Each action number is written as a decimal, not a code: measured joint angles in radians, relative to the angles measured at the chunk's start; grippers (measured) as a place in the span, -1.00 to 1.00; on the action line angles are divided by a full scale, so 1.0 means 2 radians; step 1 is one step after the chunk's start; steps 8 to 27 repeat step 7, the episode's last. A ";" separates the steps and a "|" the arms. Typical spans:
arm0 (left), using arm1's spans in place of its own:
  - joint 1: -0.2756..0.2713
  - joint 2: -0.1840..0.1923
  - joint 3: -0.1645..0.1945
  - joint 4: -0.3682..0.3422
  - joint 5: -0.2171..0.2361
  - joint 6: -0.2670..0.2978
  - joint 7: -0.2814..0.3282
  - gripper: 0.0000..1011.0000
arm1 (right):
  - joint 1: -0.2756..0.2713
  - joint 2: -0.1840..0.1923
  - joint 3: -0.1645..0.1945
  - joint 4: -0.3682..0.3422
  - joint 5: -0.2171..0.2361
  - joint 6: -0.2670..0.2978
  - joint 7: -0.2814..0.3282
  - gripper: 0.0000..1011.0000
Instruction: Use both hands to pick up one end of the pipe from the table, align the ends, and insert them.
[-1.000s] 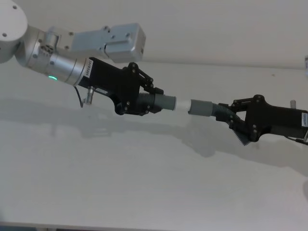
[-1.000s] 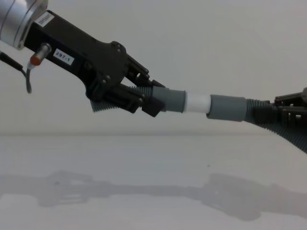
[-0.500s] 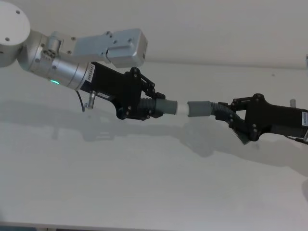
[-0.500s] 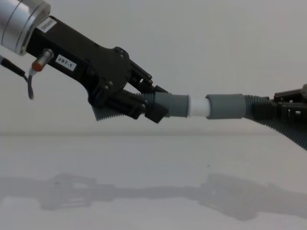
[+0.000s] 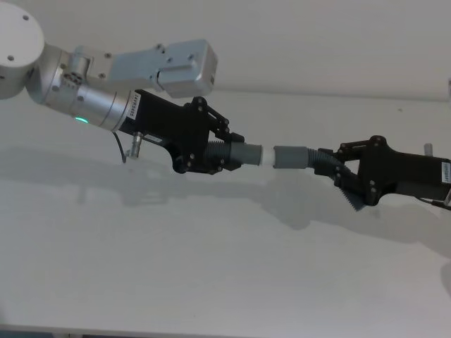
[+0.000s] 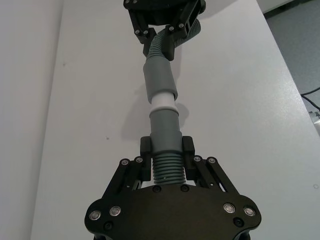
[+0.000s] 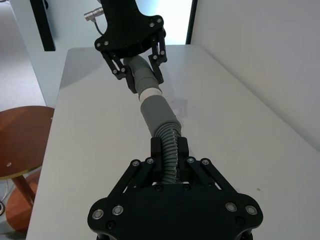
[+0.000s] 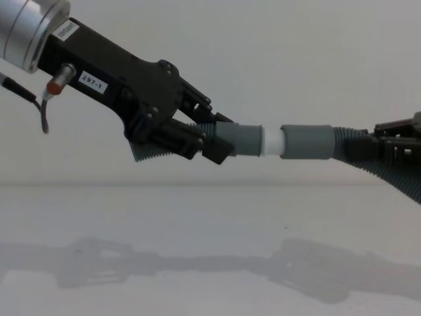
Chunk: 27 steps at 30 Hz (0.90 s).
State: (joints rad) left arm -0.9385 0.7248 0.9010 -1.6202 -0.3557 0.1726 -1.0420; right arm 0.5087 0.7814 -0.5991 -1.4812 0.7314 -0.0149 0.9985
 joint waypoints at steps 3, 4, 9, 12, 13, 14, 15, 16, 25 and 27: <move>0.000 0.000 -0.001 -0.001 0.000 0.001 0.001 -0.31 | 0.000 0.000 0.000 0.000 0.000 0.000 0.000 -0.65; 0.001 0.000 -0.001 -0.001 0.000 0.001 0.001 -0.31 | 0.000 0.000 0.000 0.000 0.000 0.000 0.000 -0.65; 0.001 0.000 -0.001 -0.002 0.000 0.001 0.002 -0.31 | 0.000 0.000 -0.001 -0.001 0.000 0.000 0.000 -0.65; 0.001 0.000 -0.001 -0.002 0.000 0.001 0.002 -0.31 | 0.000 0.000 -0.001 -0.001 0.000 0.000 0.000 -0.65; 0.001 0.000 -0.001 -0.002 0.000 0.001 0.002 -0.31 | 0.000 0.000 -0.001 -0.001 0.000 0.000 0.000 -0.65; 0.001 0.000 -0.001 -0.002 0.000 0.001 0.002 -0.31 | 0.000 0.000 -0.001 -0.001 0.000 0.000 0.000 -0.65; 0.001 0.000 -0.001 -0.002 0.000 0.001 0.002 -0.31 | 0.000 0.000 -0.001 -0.001 0.000 0.000 0.000 -0.65; 0.001 0.000 -0.001 -0.002 0.000 0.001 0.002 -0.31 | 0.000 0.000 -0.001 -0.001 0.000 0.000 0.000 -0.65; 0.001 0.000 -0.001 -0.002 0.000 0.001 0.002 -0.31 | 0.000 0.000 -0.001 -0.001 0.000 0.000 0.000 -0.65; 0.001 0.000 -0.001 -0.002 0.000 0.001 0.002 -0.31 | 0.000 0.000 -0.001 -0.001 0.000 0.000 0.000 -0.65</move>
